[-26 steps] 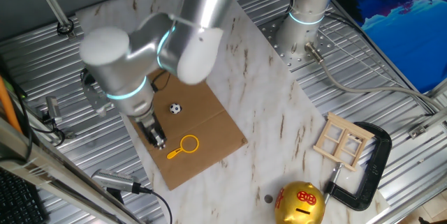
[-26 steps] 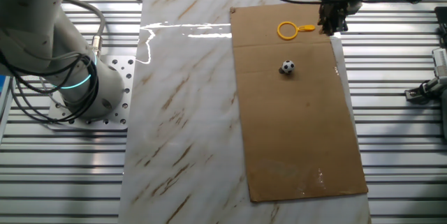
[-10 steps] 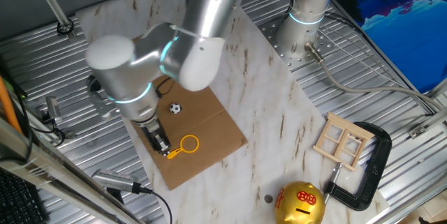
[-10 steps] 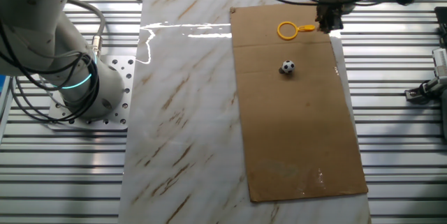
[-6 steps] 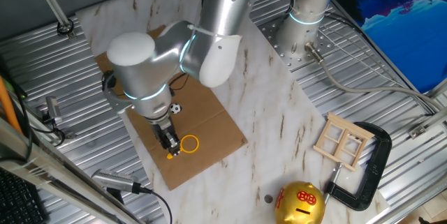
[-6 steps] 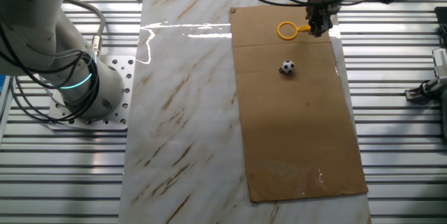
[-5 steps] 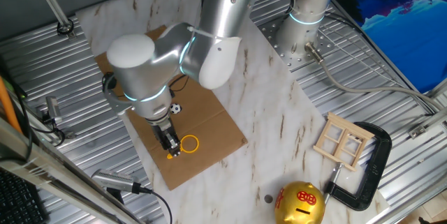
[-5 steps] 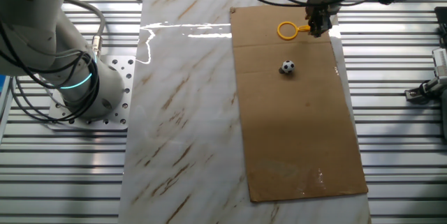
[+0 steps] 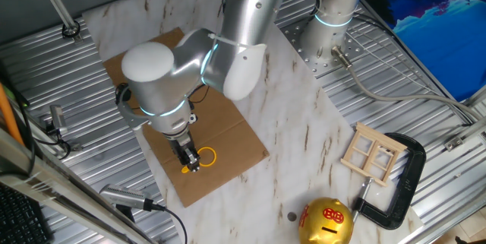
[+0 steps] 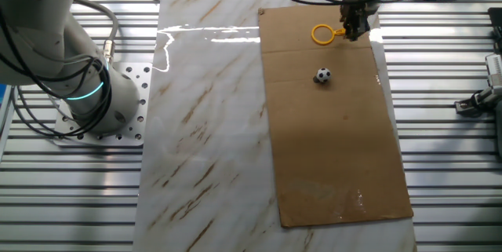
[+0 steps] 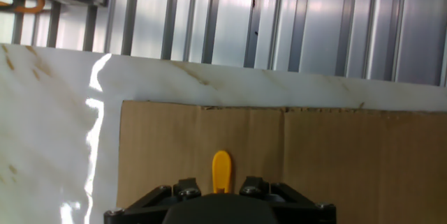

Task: Attach the bubble ring to the ball

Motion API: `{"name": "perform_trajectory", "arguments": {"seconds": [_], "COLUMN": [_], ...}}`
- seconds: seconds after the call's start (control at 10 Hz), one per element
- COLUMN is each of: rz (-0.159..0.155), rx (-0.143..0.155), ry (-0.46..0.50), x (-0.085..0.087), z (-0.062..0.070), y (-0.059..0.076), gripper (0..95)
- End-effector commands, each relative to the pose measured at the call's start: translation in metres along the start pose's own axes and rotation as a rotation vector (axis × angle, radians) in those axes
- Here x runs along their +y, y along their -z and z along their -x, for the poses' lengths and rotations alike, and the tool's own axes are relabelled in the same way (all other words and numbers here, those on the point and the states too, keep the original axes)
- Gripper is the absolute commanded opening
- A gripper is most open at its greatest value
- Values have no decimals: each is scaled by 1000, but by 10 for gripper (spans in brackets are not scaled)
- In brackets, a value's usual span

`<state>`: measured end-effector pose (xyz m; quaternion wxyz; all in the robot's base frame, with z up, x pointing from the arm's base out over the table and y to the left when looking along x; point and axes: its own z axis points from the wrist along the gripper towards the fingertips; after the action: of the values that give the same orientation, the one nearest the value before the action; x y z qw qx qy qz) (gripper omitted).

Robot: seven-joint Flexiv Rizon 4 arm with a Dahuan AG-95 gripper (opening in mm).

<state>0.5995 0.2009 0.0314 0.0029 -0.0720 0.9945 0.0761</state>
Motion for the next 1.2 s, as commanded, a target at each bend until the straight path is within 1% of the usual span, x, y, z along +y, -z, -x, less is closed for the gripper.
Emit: {"name": "perform_trajectory", "arguments": {"seconds": [0.1,0.2,0.5,0.6,0.8,1.2], "rz": [-10,-20,-27,-30,-40,-47], "rx": [5,9,9,9,11,11], "ry": [0,-2,-4,-4,-4,-5], "x": [0,0,0,0,-1,-2], "z": [1,2,3,3,4,4], "y": [-1,-2,-3,-4,-6,-7], "gripper": [380,380,380,190,190,190]}}
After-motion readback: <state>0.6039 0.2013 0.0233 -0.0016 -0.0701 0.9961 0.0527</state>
